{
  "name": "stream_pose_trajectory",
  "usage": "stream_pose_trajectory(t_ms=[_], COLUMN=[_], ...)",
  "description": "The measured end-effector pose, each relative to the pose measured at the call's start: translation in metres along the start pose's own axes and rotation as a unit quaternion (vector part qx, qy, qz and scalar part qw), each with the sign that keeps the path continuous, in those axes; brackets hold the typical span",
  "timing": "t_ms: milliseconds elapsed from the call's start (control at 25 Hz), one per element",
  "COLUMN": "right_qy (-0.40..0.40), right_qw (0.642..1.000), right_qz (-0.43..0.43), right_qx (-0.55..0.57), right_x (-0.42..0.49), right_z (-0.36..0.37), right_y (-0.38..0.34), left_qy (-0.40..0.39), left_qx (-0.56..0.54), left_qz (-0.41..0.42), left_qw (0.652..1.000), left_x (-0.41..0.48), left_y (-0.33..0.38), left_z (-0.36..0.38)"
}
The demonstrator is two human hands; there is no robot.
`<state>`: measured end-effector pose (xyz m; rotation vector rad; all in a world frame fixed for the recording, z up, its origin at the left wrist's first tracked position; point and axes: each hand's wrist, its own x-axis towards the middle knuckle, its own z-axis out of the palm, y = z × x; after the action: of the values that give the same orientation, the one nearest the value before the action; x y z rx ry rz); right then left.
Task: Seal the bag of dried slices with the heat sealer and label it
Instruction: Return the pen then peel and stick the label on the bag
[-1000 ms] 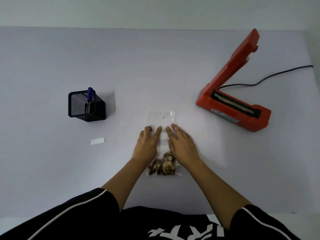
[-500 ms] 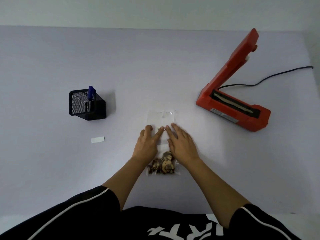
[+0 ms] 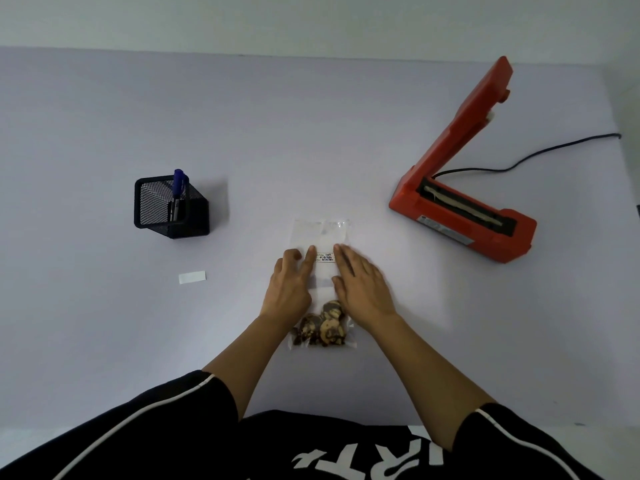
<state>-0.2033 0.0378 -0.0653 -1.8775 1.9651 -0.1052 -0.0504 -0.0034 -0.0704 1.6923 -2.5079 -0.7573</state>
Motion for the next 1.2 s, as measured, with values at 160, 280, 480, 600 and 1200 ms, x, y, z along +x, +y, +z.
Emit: stream_pose_trajectory(t_ms=[160, 280, 480, 600, 1200], right_qy=[-0.004, -0.007, 0.079, 0.024, 0.108], right_qw=[0.999, 0.989, 0.974, 0.943, 0.877], right_qz=[-0.006, -0.006, 0.045, 0.199, 0.208], right_qx=[0.032, 0.149, 0.207, 0.264, 0.419], right_x=[0.0, 0.001, -0.029, -0.054, 0.091], right_z=[-0.002, -0.02, -0.034, -0.018, -0.087], right_y=[0.0, 0.002, 0.005, -0.004, -0.035], left_qy=[-0.013, -0.003, 0.065, 0.021, 0.114], left_qx=[0.0, -0.044, -0.165, -0.204, -0.432], left_qz=[-0.005, -0.013, -0.177, -0.288, -0.319], left_qw=[1.0, 0.999, 0.968, 0.935, 0.836], left_x=[0.001, -0.002, -0.027, -0.043, 0.096], left_y=[0.002, 0.007, 0.005, 0.005, 0.005], left_z=[0.001, -0.012, -0.036, -0.033, -0.11])
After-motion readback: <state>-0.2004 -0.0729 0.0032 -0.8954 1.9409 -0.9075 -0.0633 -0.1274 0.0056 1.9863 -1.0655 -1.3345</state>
